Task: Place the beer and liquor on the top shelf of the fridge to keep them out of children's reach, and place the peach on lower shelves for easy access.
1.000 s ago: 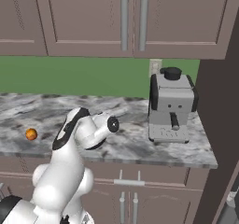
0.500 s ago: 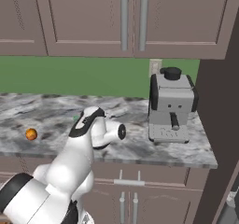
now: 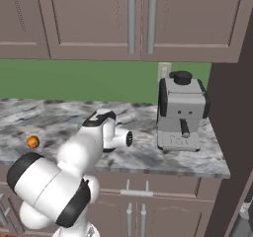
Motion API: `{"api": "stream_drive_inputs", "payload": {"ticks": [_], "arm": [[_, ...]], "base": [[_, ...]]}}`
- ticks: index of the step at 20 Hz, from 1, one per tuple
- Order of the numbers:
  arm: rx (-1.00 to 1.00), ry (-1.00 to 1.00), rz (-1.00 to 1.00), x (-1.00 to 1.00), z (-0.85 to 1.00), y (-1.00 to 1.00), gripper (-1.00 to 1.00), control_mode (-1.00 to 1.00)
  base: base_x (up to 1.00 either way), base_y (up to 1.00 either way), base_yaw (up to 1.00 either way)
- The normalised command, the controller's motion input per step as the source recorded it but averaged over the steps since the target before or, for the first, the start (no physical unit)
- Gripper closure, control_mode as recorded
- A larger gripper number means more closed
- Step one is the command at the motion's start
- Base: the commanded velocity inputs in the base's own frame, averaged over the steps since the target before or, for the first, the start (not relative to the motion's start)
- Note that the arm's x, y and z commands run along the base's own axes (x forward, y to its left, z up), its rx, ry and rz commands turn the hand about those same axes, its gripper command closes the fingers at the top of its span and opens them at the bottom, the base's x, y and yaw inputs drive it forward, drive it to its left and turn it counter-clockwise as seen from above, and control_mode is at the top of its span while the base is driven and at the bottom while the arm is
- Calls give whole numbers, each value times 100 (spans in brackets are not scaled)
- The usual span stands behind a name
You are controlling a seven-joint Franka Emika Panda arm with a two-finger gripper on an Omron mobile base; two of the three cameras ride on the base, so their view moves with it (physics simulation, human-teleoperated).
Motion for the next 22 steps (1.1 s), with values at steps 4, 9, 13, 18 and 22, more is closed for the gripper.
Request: {"api": "stream_drive_inputs", "payload": {"ticks": [4, 9, 13, 18, 22], "arm": [[0, 0, 0, 25, -17, -1, -100, -100], [0, 1, 0, 23, -18, 0, -100, -100], [0, 5, 0, 3, -12, 11, -100, -100], [0, 4, 1, 0, -3, 19, -100, -100], [0, 2, 3, 0, 0, 16, -100, -100]], "base": [[0, 0, 0], [0, 0, 0], [0, 0, 0], [0, 0, 0], [0, 0, 0]]}}
